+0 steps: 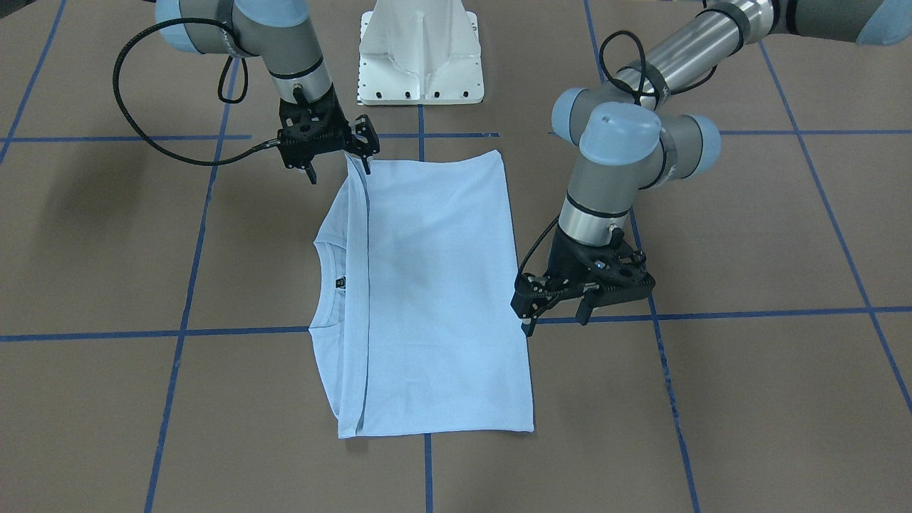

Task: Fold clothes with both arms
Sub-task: 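Release the shirt and move the right gripper to its side edge nearest it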

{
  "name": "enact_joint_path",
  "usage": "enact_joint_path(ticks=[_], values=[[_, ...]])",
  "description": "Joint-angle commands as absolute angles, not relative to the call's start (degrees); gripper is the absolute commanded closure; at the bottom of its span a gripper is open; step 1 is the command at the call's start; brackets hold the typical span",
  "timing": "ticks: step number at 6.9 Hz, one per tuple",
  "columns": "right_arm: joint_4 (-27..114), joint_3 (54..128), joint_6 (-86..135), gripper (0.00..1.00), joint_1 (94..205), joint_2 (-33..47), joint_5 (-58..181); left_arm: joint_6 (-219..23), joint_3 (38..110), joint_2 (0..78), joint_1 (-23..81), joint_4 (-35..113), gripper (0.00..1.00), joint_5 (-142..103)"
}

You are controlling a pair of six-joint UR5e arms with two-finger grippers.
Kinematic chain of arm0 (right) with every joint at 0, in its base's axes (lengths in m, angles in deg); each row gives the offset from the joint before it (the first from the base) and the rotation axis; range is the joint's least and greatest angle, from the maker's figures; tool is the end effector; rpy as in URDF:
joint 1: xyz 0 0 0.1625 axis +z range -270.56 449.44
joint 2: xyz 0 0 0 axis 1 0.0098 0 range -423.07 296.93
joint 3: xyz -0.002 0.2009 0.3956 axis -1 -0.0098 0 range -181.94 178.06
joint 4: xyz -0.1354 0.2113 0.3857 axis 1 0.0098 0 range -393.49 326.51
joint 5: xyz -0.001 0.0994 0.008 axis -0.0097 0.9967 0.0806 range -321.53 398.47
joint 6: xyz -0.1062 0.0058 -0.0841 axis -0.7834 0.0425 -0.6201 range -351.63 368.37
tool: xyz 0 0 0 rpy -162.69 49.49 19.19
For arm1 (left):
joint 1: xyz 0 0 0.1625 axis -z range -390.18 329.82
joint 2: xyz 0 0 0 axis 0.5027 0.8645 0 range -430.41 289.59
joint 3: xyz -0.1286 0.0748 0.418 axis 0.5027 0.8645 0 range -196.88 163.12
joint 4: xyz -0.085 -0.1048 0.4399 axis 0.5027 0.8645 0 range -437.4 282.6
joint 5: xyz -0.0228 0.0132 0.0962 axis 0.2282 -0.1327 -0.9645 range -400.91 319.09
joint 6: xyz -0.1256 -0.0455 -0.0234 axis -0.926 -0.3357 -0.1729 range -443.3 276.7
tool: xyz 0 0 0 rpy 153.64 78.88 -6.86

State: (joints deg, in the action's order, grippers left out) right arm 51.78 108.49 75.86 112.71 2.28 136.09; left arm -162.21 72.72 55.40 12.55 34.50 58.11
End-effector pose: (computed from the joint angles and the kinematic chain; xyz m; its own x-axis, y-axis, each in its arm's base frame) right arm -0.5635 -0.3680 0.2645 0.6621 -0.1284 0.7384 -0.0487 0.9758 0.2134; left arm 0.5007 -0.6150 0.2555 0.4996 -0.2028 -0.8422 0.4860 0.8704 0.0787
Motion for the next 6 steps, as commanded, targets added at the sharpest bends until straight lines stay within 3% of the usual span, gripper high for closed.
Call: enact_joint_path(ticks=[1,6], values=[[54.74,102.41,72.02,0.00,111.77,-1.18,135.86,-162.23,85.11,50.99,11.31,28.25,0.00,61.12],[58.62,99.67,68.57,0.00,109.30,-1.99,136.03,-162.49,87.00,49.83,9.90,28.24,0.00,61.57]])
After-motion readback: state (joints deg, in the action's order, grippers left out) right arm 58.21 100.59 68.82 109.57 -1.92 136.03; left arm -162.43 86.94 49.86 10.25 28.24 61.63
